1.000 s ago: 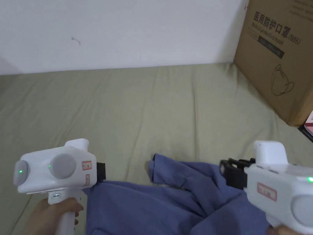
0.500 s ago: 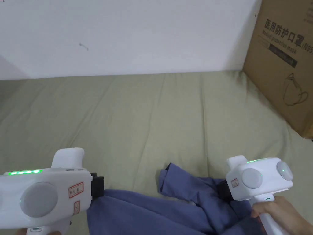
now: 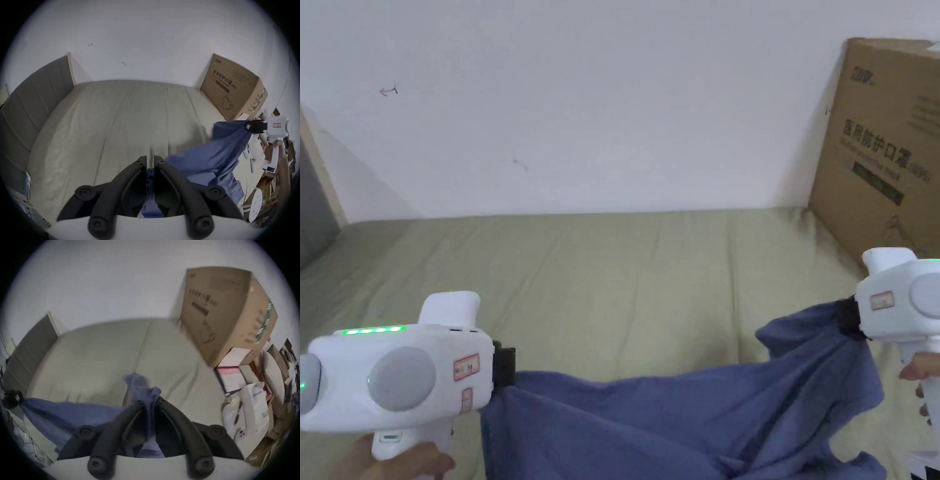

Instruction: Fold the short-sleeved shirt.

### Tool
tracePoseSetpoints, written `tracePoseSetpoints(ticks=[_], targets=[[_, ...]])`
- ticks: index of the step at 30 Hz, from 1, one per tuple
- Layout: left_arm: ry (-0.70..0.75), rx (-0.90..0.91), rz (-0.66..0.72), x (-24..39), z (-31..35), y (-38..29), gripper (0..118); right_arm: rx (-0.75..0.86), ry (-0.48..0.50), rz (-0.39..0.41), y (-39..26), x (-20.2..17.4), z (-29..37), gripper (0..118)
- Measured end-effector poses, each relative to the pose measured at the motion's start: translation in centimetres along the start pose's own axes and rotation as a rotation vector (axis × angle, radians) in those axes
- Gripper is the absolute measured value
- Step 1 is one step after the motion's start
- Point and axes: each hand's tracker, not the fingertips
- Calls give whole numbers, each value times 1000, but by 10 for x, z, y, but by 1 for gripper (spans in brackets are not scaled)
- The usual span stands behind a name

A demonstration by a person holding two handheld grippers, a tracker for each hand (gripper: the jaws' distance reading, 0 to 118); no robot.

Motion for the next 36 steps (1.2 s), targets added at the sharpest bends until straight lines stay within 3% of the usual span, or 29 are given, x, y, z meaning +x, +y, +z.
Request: tracePoseSetpoints(ticks=[4, 7, 12, 22, 29, 32, 34, 36], targets=[[30, 85, -9, -7, 48, 13, 8, 145, -80, -19, 23, 27, 86, 8], [38, 131, -11, -9, 81, 25, 8, 215, -40, -112, 32, 48, 137, 8], [28, 219, 10, -9, 126, 52, 8, 274, -18, -154, 43, 59, 186, 8], [234, 330, -60, 3, 153, 134, 8, 363, -4, -140, 97, 17, 206, 8], [276, 401, -44, -10, 153, 230, 8, 464, 27, -201, 191, 1, 200, 8], [288, 440, -33, -16, 148, 274, 8, 515, -14, -121, 238, -9, 204, 8], [284, 466, -31, -19, 145, 301, 8, 564, -42, -121, 260, -15, 208, 8], [273, 496, -18, -23, 139, 330, 8, 585, -11, -162, 282, -17, 210, 8]])
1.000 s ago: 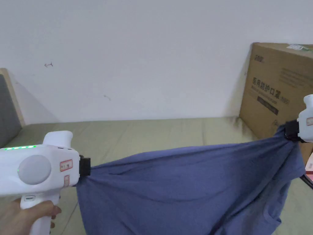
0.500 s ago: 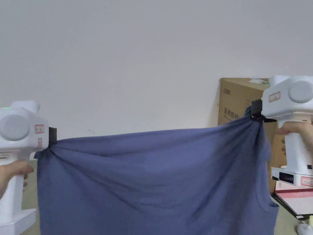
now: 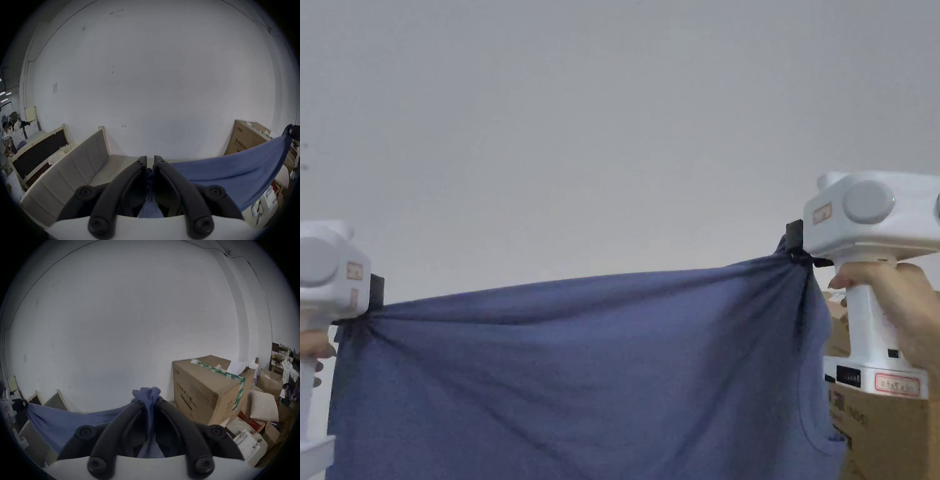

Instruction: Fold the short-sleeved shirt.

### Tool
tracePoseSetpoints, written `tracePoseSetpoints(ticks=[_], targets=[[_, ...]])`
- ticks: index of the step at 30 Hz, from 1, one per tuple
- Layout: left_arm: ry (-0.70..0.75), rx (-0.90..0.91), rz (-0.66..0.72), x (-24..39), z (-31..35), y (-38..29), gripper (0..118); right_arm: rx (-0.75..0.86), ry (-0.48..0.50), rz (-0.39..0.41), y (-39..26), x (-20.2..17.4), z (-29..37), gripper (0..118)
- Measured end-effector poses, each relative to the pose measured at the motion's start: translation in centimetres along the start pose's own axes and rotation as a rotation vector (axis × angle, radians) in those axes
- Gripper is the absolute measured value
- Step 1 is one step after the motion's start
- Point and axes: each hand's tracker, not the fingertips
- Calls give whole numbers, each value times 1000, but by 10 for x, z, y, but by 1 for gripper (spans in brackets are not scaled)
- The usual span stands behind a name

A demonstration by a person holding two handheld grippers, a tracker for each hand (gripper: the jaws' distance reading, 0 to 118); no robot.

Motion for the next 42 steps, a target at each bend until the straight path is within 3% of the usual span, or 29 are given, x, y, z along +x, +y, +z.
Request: tracePoseSetpoints(ticks=[4, 11, 14, 19, 22, 27, 32, 36, 42], targets=[[-32, 56, 107, -7, -24, 29, 8, 3, -19, -4, 23, -14, -25, 8], [5, 60, 38, -1, -73, -9, 8, -19, -21, 28, -23, -19, -71, 8], [-39, -21, 67, 3, -114, -59, 8, -71, -79, 84, -76, -17, -107, 8], [2, -247, 8, 20, -198, -183, 8, -301, -90, 93, -192, -3, -179, 8], [-38, -398, 64, 22, -231, -264, 8, -364, -156, 91, -275, 6, -206, 8], [-19, -620, 12, 32, -251, -378, 8, -659, -166, 116, -398, 24, -228, 8], [-25, -757, -18, 18, -238, -446, 8, -785, -190, 154, -468, 49, -201, 8], [-49, -733, 35, 3, -183, -464, 8, -791, -142, 88, -481, 73, -146, 8], [-44, -704, -60, -13, -79, -475, 8, -762, -123, 47, -474, 83, -35, 8]])
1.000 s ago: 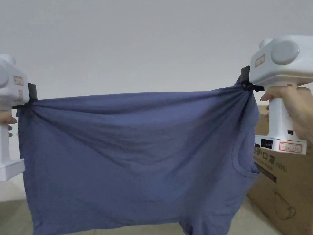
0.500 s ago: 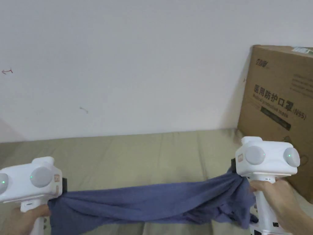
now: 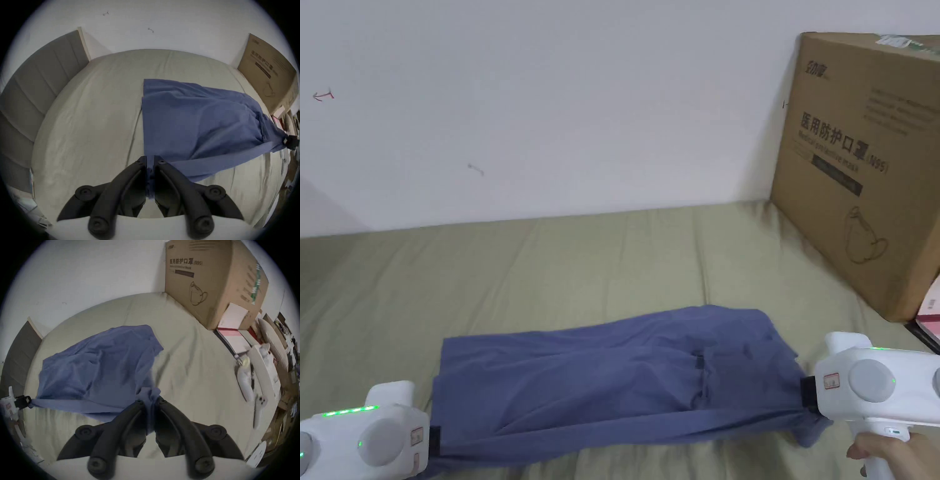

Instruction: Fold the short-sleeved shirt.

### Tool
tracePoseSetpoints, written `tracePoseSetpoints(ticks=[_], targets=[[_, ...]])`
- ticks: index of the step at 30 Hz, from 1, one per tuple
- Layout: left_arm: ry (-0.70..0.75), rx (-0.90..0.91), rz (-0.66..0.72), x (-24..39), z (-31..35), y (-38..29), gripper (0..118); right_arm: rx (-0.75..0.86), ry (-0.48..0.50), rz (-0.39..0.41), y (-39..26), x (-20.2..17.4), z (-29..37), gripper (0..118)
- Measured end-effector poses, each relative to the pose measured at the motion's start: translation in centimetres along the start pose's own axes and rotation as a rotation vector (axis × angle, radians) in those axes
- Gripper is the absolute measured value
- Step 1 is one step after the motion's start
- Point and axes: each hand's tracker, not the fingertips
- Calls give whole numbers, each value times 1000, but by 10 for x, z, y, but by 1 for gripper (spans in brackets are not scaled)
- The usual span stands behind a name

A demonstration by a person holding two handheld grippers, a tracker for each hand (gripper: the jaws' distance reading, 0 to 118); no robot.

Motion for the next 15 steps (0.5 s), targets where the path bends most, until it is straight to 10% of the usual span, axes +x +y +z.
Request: tracePoseSetpoints(ticks=[15], targets=[[-17, 14, -78, -26, 154, -228, 8, -65, 34, -76, -241, 67, 134, 8]])
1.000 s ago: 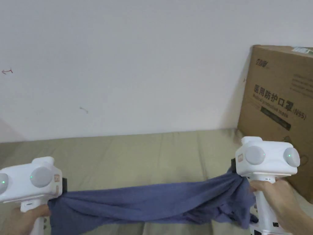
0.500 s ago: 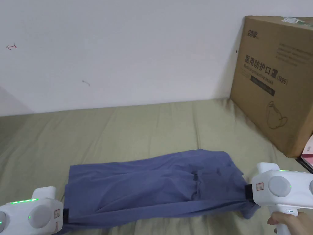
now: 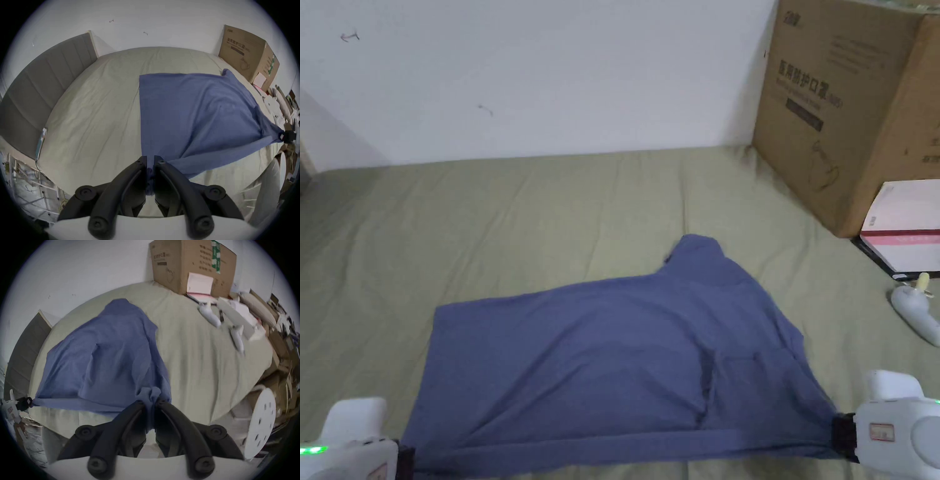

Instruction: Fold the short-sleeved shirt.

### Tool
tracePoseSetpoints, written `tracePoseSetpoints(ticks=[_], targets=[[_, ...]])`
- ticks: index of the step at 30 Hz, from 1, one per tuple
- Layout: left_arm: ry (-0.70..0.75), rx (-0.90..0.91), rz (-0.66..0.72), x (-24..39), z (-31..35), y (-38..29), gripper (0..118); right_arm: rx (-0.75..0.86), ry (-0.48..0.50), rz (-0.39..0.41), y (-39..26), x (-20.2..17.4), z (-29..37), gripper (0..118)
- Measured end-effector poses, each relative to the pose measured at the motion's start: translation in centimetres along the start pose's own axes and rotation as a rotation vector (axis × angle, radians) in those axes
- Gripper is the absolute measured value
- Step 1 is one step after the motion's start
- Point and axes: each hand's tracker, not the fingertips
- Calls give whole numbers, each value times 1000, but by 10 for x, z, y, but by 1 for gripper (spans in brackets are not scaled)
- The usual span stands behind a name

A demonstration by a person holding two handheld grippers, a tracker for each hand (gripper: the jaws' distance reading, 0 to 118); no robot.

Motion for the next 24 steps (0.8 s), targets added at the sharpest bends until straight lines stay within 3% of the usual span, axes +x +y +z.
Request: tracePoseSetpoints(ticks=[2, 4, 5, 6, 7, 8, 14, 15, 16, 17, 18, 19, 24], targets=[[26, -14, 0, 7, -1, -8, 8, -4, 10, -19, -9, 3, 0, 8], [15, -19, 45, 6, 0, -12, 20, 30, 12, -11, -10, 6, 0, 10], [2, -9, 72, 4, 2, -13, 48, 46, 10, 0, -10, 6, 2, 31], [-2, -7, 91, 3, 2, -13, 83, 55, -1, 11, -9, 5, 5, 58], [-13, -21, 108, 1, 3, -12, 108, 59, -37, 25, -7, 2, 9, 84], [-24, -36, 116, -1, 5, -12, 118, 65, -52, 44, -5, -1, 13, 93], [-84, 91, 168, -4, 49, -19, 105, 183, -82, 235, -1, -21, 49, 93], [-98, 105, 174, -3, 56, -25, 96, 211, -66, 264, -6, -26, 55, 91], [-106, 92, 161, -1, 59, -31, 74, 228, -46, 273, -8, -29, 60, 84], [-114, 84, 152, 2, 59, -35, 32, 234, -37, 265, -13, -34, 62, 57], [-118, 66, 144, 6, 59, -43, 6, 233, -35, 246, -17, -39, 60, 30], [-112, 66, 140, 8, 59, -49, 5, 222, -30, 242, -22, -42, 56, 13], [-107, 28, 116, 9, 51, -63, 1, 159, -23, 240, -38, -57, 35, 10]])
